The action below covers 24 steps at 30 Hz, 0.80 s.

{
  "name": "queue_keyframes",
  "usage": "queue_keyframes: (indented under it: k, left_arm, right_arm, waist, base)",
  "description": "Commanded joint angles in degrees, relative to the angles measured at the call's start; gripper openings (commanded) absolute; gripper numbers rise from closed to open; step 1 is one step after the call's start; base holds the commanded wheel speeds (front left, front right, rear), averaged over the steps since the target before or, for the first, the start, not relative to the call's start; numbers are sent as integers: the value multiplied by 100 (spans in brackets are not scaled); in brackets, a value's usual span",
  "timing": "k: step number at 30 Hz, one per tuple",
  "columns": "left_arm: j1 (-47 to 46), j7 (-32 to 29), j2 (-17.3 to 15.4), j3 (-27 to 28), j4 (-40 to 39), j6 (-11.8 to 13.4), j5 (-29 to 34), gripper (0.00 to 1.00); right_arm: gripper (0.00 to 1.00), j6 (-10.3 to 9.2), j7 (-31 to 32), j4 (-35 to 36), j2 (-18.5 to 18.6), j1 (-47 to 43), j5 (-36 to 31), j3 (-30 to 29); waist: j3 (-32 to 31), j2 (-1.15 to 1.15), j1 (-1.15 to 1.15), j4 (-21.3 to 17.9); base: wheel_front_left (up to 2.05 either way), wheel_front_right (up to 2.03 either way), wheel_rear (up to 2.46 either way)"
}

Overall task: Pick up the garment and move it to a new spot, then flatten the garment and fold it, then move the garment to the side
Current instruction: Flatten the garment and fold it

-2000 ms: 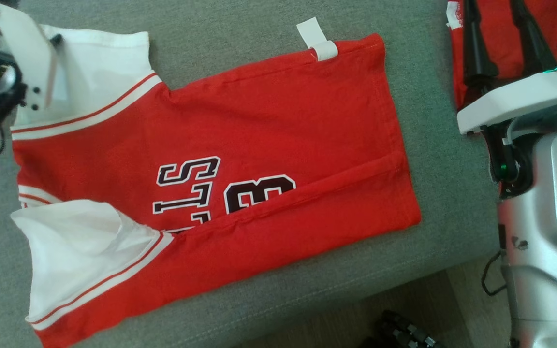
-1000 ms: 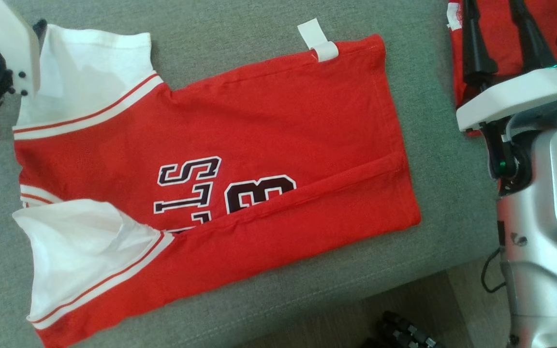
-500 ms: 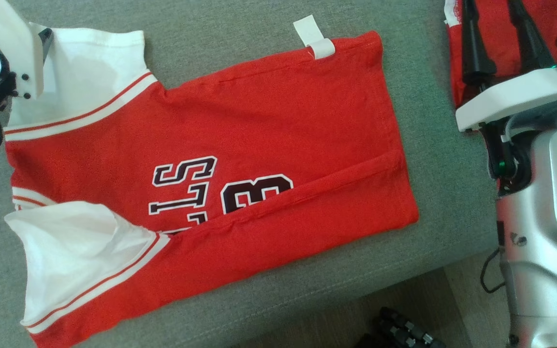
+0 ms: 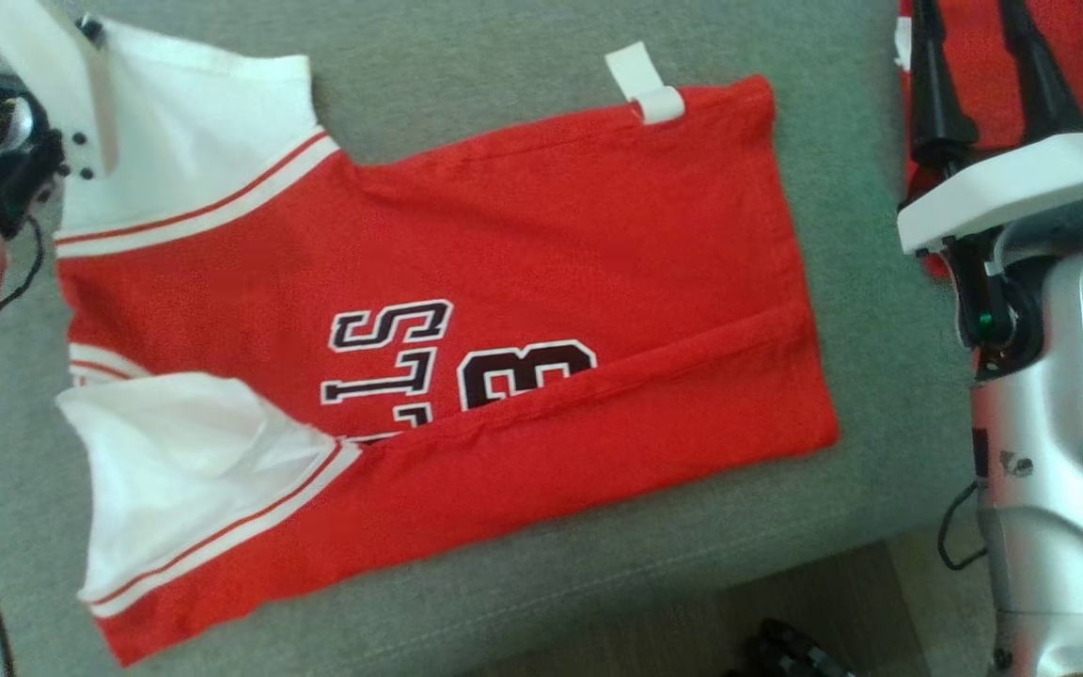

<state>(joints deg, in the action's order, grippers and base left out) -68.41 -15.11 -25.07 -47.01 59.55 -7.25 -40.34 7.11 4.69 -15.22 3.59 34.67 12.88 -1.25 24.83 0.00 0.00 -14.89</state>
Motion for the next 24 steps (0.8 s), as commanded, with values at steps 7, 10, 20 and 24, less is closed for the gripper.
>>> queue_keyframes:
  k: [7,10,20,24]
  left_arm:
    - [-101,991,-19,281,-403,66,-3,0]
    - [-28,1303,46,283,-573,84,13,0]
    - [454,1490,117,85,-1516,162,60,0]
    - [605,1400,31,51,-1944,275,56,0]
  right_arm:
    - [100,37,288,-8,170,269,387,136]
    - [100,37,443,-152,308,337,581,206]
    - [100,37,1156,-1324,1063,563,1082,552]
    - [100,37,1387,-1702,1355,637,1281,719]
  waist:
    - [-300,0,0,572]
    - [-385,0,0,818]
    - [-560,0,0,1419]
    - [-546,0,0,1517]
  base:
    - [0,0,0]
    - [0,0,0]
    - [0,0,0]
    - [0,0,0]
